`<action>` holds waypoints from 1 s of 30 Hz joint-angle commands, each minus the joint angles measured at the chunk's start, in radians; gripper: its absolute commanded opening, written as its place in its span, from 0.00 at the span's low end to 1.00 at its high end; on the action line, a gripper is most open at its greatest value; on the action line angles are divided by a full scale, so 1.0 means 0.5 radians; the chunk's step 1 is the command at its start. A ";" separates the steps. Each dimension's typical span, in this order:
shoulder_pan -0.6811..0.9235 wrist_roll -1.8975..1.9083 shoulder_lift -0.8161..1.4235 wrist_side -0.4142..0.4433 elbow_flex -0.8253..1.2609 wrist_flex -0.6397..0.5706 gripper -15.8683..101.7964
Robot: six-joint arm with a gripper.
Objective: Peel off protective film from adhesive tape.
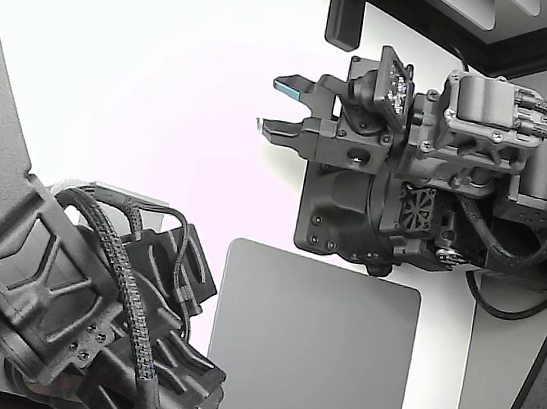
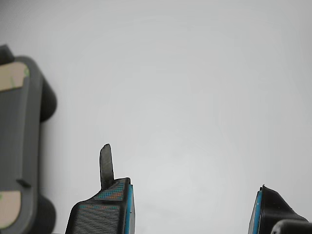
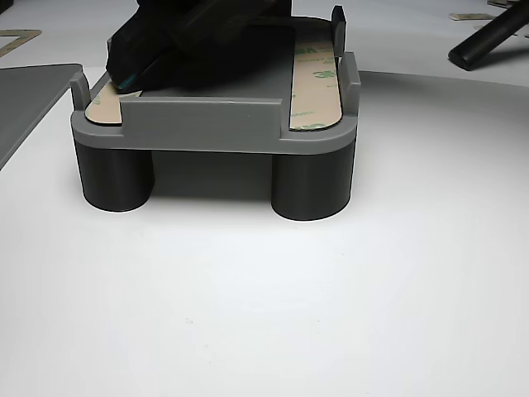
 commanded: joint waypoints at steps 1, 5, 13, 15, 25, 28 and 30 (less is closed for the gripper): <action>-0.025 -0.083 0.043 -0.138 -0.046 -0.018 0.04; -0.025 -0.058 0.043 -0.098 -0.046 -0.018 0.04; -0.025 0.040 -0.021 0.055 -0.061 -0.028 0.04; -0.025 0.040 0.025 0.049 -0.052 -0.021 0.04; -0.058 -0.129 0.028 -0.215 -0.107 -0.018 0.04; -0.058 -0.135 0.043 -0.230 -0.104 -0.012 0.05; -0.058 -0.126 0.043 -0.215 -0.104 -0.012 0.05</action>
